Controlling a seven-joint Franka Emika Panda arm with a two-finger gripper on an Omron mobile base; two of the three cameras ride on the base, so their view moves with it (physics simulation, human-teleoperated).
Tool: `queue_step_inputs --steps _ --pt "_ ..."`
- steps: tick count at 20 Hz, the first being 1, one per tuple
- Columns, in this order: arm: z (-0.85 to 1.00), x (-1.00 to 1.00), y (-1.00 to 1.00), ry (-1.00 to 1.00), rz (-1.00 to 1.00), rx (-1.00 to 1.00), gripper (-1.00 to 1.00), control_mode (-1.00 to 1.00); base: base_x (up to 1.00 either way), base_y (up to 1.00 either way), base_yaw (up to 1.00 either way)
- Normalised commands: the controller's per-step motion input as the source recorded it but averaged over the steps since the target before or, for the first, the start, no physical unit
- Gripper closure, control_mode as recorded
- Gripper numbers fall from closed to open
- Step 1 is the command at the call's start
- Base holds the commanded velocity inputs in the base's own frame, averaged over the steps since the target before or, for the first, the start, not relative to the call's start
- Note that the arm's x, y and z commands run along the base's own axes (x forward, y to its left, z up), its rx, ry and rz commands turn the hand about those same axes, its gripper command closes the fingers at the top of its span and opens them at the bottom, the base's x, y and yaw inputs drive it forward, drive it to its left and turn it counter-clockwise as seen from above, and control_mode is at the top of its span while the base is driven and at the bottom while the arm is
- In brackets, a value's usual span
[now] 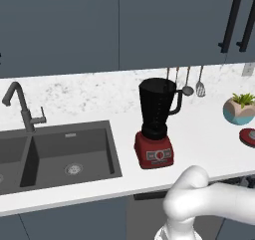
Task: Close the lid blender by securely placing the lid on top.
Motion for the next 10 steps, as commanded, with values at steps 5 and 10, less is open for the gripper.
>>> queue_step_inputs --steps 5,10 --pt "0.00 0.45 -0.04 0.19 -0.28 0.00 -1.00 -1.00 0.00 0.00 0.00" --pt "0.00 0.38 -0.16 0.27 -0.14 0.00 -1.00 -1.00 0.00 0.00 0.00"
